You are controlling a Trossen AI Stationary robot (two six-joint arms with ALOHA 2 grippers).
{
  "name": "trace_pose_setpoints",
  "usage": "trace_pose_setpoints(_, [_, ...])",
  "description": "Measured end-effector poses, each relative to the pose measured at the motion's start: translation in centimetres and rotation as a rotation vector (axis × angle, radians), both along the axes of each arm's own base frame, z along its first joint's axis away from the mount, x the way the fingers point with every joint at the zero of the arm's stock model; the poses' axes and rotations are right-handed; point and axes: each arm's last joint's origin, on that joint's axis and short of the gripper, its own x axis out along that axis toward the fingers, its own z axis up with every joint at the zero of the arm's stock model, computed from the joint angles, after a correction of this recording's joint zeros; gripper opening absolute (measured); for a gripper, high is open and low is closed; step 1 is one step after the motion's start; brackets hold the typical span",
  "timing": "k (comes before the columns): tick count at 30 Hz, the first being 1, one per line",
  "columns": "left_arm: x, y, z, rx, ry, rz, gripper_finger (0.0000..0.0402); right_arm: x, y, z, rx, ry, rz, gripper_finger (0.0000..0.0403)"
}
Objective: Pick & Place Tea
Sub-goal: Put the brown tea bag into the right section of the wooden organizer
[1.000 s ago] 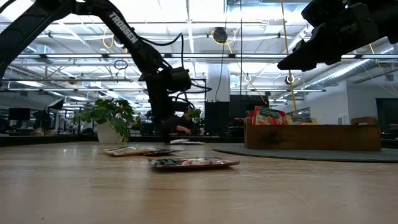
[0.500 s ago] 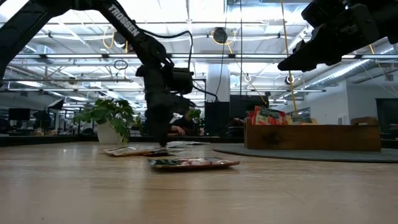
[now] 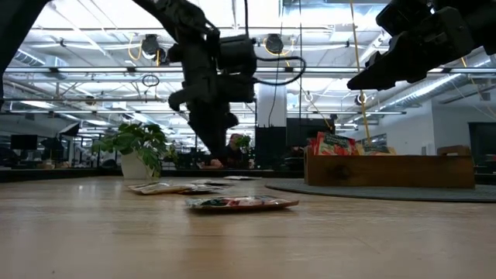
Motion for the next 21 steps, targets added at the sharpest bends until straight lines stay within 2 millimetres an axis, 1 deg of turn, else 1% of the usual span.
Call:
trace_pose_setpoints(2, [0.3, -1.3, -0.2, 0.102, 0.02, -0.056, 0.006, 0.0, 0.0, 0.0, 0.0, 0.0, 0.0, 0.013])
trace_pose_setpoints(6, [0.5, -3.3, -0.3, 0.411, 0.082, -0.13, 0.0133, 0.0, 0.0, -0.1, -0.003, 0.006, 0.001, 0.013])
trace_pose_setpoints(9, [1.2, -3.8, 0.1, 0.634, 0.045, -0.086, 0.0183, -0.1, 0.0, -0.1, -0.005, 0.013, 0.001, 0.013])
trace_pose_setpoints(11, [1.6, -3.9, 0.4, 0.717, 0.014, -0.06, 0.0206, -0.1, 0.0, -0.1, -0.005, 0.015, 0.001, 0.013])
trace_pose_setpoints(15, [1.6, -3.8, 0.4, 0.755, 0.036, -0.129, 0.0235, -0.1, 0.0, -0.1, -0.005, 0.014, 0.001, 0.013])
trace_pose_setpoints(17, [1.0, -3.5, 0.1, 0.703, 0.089, -0.196, 0.0241, -0.1, 0.0, -0.1, -0.001, 0.015, 0.0, 0.013])
trace_pose_setpoints(19, [0.2, -3.1, -0.2, 0.611, 0.16, -0.29, 0.0243, -0.1, 0.0, -0.2, -0.001, 0.02, -0.001, 0.013])
trace_pose_setpoints(21, [-0.5, -2.6, -0.3, 0.566, 0.216, -0.323, 0.0243, -0.1, 0.0, -0.3, -0.004, 0.03, 0.0, 0.013])
